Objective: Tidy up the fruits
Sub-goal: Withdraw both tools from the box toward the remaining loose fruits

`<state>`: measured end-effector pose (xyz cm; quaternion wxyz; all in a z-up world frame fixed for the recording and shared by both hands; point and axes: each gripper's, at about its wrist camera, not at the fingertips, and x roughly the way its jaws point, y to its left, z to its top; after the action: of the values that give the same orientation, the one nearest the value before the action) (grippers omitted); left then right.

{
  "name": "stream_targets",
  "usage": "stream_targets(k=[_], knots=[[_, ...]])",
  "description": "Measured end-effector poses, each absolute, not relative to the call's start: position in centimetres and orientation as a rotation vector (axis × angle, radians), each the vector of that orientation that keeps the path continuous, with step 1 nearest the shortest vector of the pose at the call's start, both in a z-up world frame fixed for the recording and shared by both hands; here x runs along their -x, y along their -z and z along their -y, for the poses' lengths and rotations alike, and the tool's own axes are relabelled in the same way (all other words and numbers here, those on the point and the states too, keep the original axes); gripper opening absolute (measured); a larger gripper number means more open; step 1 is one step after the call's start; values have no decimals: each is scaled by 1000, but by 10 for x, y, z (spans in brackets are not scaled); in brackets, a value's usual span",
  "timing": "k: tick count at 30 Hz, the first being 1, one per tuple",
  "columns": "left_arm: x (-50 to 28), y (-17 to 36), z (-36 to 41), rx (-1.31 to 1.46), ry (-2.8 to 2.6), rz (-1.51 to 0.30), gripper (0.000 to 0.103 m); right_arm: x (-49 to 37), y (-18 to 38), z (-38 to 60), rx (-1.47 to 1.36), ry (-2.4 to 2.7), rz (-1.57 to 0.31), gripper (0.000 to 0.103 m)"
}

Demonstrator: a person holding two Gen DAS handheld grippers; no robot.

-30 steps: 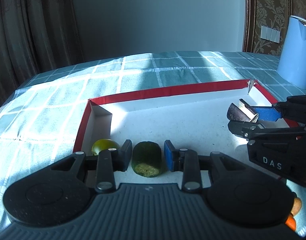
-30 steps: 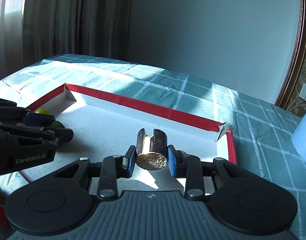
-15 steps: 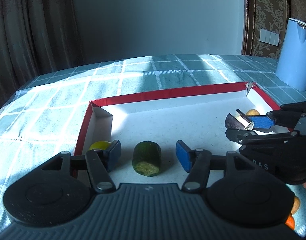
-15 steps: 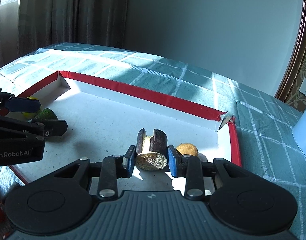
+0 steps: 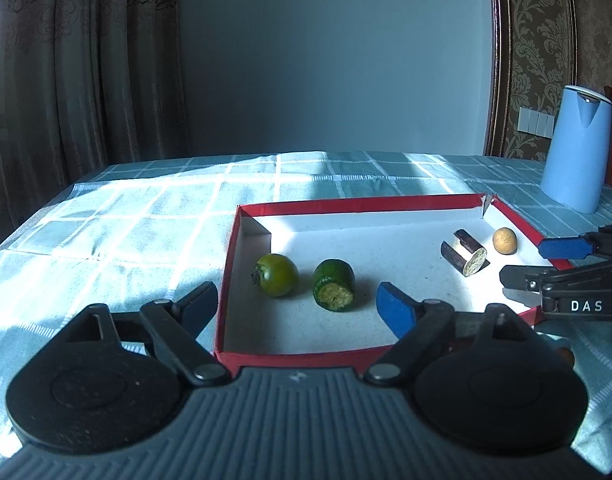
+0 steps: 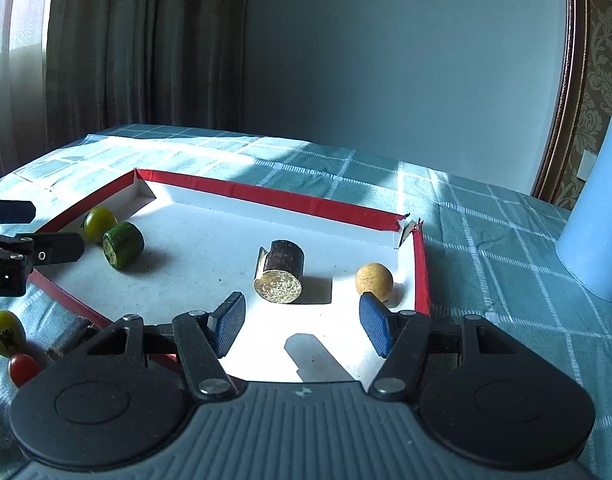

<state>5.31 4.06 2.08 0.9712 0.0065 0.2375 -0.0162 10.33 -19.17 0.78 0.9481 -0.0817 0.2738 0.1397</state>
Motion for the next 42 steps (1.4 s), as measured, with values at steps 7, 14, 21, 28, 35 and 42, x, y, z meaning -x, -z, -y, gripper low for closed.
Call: stream_targets(k=[7,14,21,28,35,42], knots=[[-19,-12,-71,55,14,-504,86,-65,-14,212,104,-287,-510,62],[-2,-3,-64,23,56,-539,89,-53,-11,226,45,-267,-520,63],[4,-6,-60,24,125,-509,90,-49,-8,230,31,-262,-530,63],[18,-2,-63,-18,165,-522,91,-50,-7,229,32,-267,-539,63],[11,8,-54,-94,186,-598,90,-50,-7,228,32,-276,-546,63],[-7,6,-61,-41,155,-618,89,-51,-5,228,31,-282,-571,63]])
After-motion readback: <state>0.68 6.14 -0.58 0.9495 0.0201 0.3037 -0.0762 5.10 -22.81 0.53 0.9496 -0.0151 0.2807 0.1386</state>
